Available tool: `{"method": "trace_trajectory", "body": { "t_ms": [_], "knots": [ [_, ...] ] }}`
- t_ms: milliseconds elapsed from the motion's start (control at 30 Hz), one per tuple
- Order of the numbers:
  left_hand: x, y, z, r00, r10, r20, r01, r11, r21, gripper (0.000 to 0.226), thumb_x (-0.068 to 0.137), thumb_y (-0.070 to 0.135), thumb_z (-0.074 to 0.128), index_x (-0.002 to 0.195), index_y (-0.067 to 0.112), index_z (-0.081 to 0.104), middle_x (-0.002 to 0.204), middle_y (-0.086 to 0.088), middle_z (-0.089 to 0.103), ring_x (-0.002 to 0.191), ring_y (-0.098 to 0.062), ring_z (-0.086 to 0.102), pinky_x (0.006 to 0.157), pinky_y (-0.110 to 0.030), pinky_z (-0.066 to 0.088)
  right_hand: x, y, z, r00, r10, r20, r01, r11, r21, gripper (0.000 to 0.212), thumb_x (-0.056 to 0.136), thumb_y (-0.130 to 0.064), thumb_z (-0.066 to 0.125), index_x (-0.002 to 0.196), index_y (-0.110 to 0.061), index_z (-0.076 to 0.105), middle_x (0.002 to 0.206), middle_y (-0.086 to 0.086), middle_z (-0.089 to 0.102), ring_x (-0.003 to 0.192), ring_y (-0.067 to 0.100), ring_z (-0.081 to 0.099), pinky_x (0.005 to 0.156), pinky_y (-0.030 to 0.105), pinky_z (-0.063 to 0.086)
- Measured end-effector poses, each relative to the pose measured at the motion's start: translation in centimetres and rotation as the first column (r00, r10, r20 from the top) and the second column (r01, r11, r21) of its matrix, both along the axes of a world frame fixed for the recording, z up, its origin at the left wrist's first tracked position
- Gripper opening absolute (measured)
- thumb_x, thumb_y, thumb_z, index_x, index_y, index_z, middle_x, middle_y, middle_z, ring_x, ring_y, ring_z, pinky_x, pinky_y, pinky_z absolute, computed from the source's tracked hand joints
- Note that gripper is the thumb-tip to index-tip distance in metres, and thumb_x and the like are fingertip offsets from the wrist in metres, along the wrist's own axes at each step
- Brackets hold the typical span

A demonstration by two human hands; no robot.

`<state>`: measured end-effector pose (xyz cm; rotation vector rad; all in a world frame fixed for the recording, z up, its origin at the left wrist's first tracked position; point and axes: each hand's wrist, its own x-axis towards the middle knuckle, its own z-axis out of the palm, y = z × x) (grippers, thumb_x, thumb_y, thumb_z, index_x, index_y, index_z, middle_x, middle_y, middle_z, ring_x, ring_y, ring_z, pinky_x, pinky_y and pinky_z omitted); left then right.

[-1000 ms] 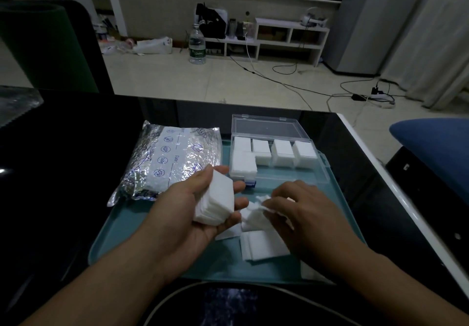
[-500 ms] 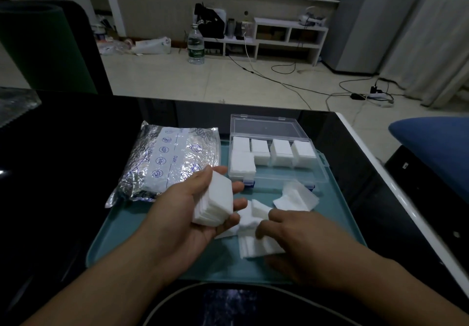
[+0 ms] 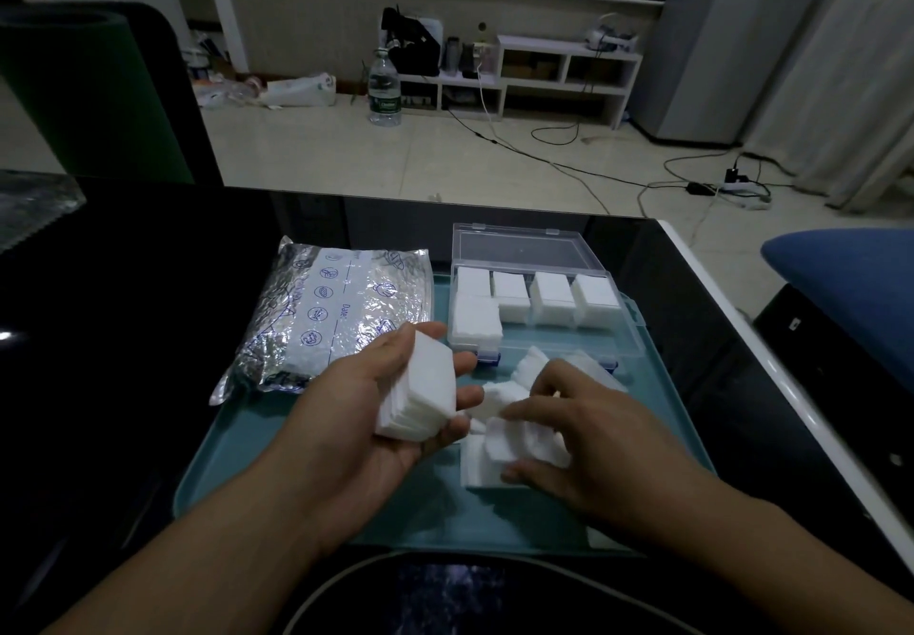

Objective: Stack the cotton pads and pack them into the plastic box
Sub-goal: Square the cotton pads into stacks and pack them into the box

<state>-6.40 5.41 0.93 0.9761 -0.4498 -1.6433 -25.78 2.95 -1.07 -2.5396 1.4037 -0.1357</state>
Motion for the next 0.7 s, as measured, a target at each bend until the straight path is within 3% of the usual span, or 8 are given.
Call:
{"method": "trace_trajectory", "body": {
  "t_ms": [133,200,267,367,567,700],
  "knots": [
    [-0.1,0.0,-0.1,1.0,0.001,0.013,-0.001,1.0,-0.02,0.028,0.101,0.029,0.043,0.109,0.011,0.062,0.092,-0.017,0.074,0.06,-0.025,0.069,0.05,-0.03,0.054,-0.5,-0.1,0.4,0.924,-0.136,0.357,0.116,0.99,0.076,0.025,0.073,-0.051,0.074,0.085,-0.032,0.061,0.087,-0.017,0.058,0.066,0.001,0.055,0.064,0.017,0.044],
    [-0.2,0.0,-0.2,0.999,0.009,0.032,-0.008,0.999,-0.031,0.028,0.102,0.027,0.041,0.109,0.011,0.062,0.09,-0.016,0.074,0.061,-0.025,0.069,0.05,-0.03,0.054,-0.3,-0.4,1.0,0.808,-0.259,0.53,0.158,0.961,0.228,0.023,0.072,-0.036,0.081,0.077,-0.024,0.063,0.069,-0.003,0.066,0.054,0.004,0.054,0.055,0.022,0.046],
    [-0.3,0.0,-0.2,0.999,0.008,0.046,-0.006,0.999,-0.035,0.028,0.102,0.027,0.041,0.109,0.011,0.062,0.091,-0.016,0.074,0.062,-0.026,0.068,0.05,-0.031,0.054,-0.2,-0.8,1.6,0.688,-0.339,0.642,0.12,0.925,0.359,0.015,0.075,-0.019,0.081,0.075,-0.017,0.066,0.065,0.004,0.067,0.053,0.012,0.055,0.053,0.028,0.046],
    [-0.5,0.0,-0.2,0.999,0.004,0.048,-0.002,0.999,-0.037,0.028,0.101,0.026,0.042,0.11,0.01,0.062,0.091,-0.016,0.073,0.062,-0.026,0.068,0.048,-0.031,0.054,-0.3,-0.9,2.0,0.56,-0.421,0.714,0.085,0.886,0.456,0.008,0.081,-0.006,0.073,0.088,-0.007,0.068,0.065,0.008,0.065,0.052,0.018,0.056,0.054,0.031,0.048],
    [-0.8,0.0,-0.6,0.996,-0.01,0.094,0.016,0.998,-0.055,0.024,0.098,0.025,0.045,0.106,0.011,0.063,0.084,-0.011,0.074,0.061,-0.022,0.068,0.048,-0.031,0.054,0.1,-0.4,2.7,0.357,-0.558,0.749,-0.063,0.786,0.615,0.018,0.086,-0.006,0.063,0.103,-0.004,0.068,0.066,0.021,0.061,0.053,0.024,0.05,0.043,0.024,0.038],
    [-1.6,0.3,-1.1,0.995,-0.064,0.081,0.069,0.995,-0.069,0.034,0.082,0.03,0.053,0.109,0.011,0.063,0.097,-0.014,0.072,0.077,-0.025,0.068,0.065,-0.041,0.058,1.8,0.8,2.4,0.358,-0.543,0.76,-0.05,0.801,0.596,0.017,0.086,-0.002,0.066,0.102,-0.008,0.068,0.06,0.013,0.063,0.047,0.019,0.053,0.042,0.023,0.036]
  ]
}}
